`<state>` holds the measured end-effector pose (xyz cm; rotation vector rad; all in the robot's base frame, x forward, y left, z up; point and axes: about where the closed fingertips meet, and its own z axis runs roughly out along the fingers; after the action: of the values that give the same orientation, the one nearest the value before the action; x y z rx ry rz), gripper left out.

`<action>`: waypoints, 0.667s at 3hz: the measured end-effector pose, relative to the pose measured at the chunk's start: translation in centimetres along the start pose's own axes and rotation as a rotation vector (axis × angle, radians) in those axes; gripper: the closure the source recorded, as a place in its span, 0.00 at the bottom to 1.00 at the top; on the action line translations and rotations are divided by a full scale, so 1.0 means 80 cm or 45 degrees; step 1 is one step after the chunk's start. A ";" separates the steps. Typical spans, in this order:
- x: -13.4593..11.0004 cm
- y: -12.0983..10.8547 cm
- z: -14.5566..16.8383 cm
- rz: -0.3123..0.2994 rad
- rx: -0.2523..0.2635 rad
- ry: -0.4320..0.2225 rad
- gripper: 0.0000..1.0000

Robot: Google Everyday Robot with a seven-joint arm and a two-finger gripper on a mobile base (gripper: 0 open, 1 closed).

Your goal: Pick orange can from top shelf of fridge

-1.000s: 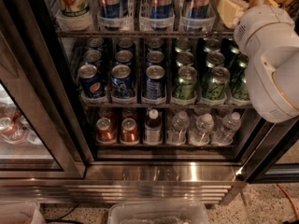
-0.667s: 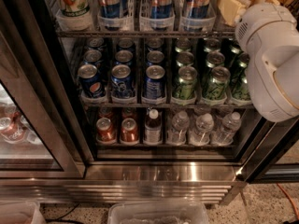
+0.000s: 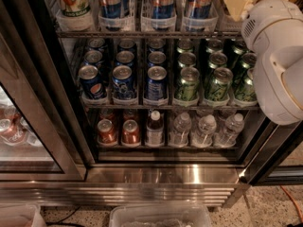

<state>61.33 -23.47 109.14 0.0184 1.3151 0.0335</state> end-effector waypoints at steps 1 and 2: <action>-0.013 0.002 -0.015 0.002 -0.025 -0.040 1.00; -0.026 0.003 -0.037 -0.003 -0.053 -0.082 1.00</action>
Offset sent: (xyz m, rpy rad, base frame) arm -0.0597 -0.0020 0.0195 -0.0230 -0.1061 0.0561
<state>57.94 -23.36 110.43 -0.0174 1.2498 0.0577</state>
